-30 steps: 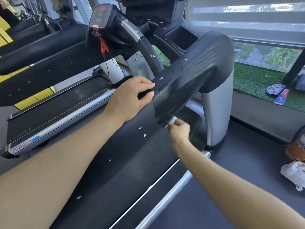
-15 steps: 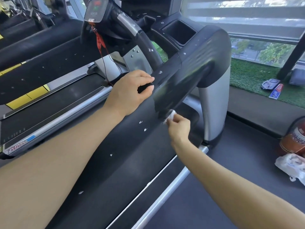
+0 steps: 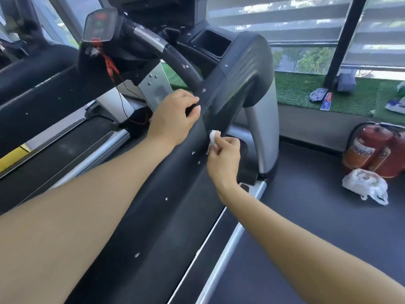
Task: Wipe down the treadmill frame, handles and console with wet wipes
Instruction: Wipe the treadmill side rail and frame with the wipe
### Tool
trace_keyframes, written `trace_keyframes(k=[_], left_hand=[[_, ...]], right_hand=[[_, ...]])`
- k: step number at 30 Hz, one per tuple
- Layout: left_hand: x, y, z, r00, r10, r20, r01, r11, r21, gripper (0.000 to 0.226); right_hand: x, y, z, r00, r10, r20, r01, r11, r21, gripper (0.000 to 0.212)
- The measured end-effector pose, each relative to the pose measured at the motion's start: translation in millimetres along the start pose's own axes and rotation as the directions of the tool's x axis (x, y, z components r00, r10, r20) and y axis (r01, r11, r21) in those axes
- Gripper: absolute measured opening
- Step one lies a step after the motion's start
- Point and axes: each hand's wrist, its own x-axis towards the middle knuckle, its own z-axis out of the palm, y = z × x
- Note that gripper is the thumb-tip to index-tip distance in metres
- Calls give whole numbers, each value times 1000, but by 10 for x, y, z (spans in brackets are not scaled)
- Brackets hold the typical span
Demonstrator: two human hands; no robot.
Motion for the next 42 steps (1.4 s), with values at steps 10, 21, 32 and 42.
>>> trace_keyframes(k=[10, 21, 32, 42], left_hand=[[-306, -214, -314, 985, -11, 173, 26, 996, -83, 34], [-420, -246, -213, 998, 11, 68, 2, 981, -195, 33], [-458, -223, -200, 999, -8, 53, 19, 981, -195, 33], [-461, -221, -203, 999, -14, 44, 22, 980, -200, 33]], right_hand=[[-409, -337, 166, 960, -281, 11, 275, 931, -241, 27], [-422, -363, 211, 938, -345, -22, 317, 885, -342, 24], [137, -438, 186, 950, -298, -96, 249, 904, -349, 48], [89, -427, 160, 943, -288, -166, 240, 935, -260, 25]])
